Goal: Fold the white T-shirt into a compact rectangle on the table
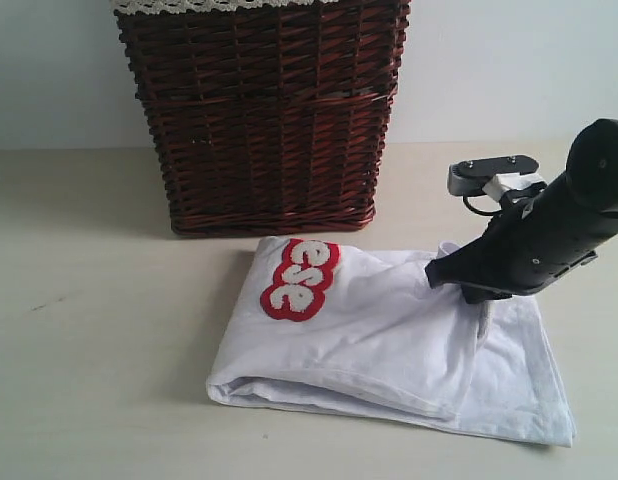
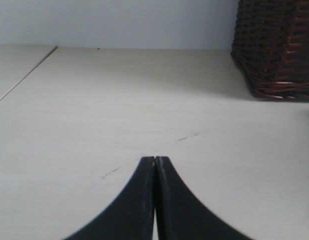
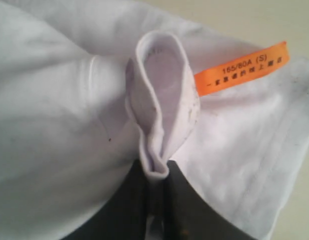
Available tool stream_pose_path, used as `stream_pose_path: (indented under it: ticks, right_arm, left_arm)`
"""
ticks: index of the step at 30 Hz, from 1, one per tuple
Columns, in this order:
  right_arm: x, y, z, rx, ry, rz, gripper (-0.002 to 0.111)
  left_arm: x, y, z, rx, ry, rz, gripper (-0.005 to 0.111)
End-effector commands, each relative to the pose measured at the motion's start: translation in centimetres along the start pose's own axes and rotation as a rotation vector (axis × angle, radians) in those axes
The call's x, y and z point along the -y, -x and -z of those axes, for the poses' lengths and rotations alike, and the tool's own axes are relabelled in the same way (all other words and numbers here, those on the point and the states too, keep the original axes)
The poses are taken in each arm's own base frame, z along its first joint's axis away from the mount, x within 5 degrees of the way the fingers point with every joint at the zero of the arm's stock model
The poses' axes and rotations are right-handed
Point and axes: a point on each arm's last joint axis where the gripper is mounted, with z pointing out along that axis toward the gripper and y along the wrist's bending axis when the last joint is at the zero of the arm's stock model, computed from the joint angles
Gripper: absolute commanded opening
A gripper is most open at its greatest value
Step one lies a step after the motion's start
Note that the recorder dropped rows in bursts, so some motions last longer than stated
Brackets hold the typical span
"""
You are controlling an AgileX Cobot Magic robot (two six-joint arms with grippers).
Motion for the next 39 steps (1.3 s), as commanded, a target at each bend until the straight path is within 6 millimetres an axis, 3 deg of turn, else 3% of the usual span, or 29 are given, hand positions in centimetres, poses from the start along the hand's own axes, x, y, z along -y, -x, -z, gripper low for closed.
stream_pose_path:
  ticks: [1,6,12,17,21,25,28,31,39]
  right_arm:
    - [0.2,-0.4,0.4,-0.064,-0.028,0.094,0.000]
    - [0.2,0.3,3.2,-0.059,-0.049,0.118,0.000]
    - [-0.2,1.3,8.6,0.016,-0.066,0.149,0.000]
    - [1.5,0.8,11.0,-0.070,-0.271,0.138,0.000]
    - [3.0,0.1,11.4,-0.163,-0.438,0.109,0.000]
    - [3.6,-0.2,10.4,-0.259,-0.495,0.136,0.000]
    - [4.9,-0.7,9.7,-0.404,-0.652,0.157,0.000]
    - [6.1,0.0,9.5,-0.356,-0.825,0.114,0.000]
    - [6.7,0.4,9.8,-0.309,-0.901,0.095,0.000]
  left_arm:
    - [0.0,0.1,0.0,0.015,-0.005,0.008,0.000]
    - [0.0,0.1,0.0,0.015,-0.005,0.008,0.000]
    - [0.0,0.1,0.0,0.015,-0.005,0.008,0.000]
    - [0.0,0.1,0.0,0.015,-0.005,0.008,0.000]
    - [0.0,0.1,0.0,0.015,-0.005,0.008,0.000]
    - [0.0,0.1,0.0,0.015,-0.005,0.008,0.000]
    - [0.0,0.1,0.0,0.015,-0.005,0.008,0.000]
    - [0.0,0.1,0.0,0.015,-0.004,0.006,0.000]
    - [0.0,0.1,0.0,0.015,-0.004,0.006,0.000]
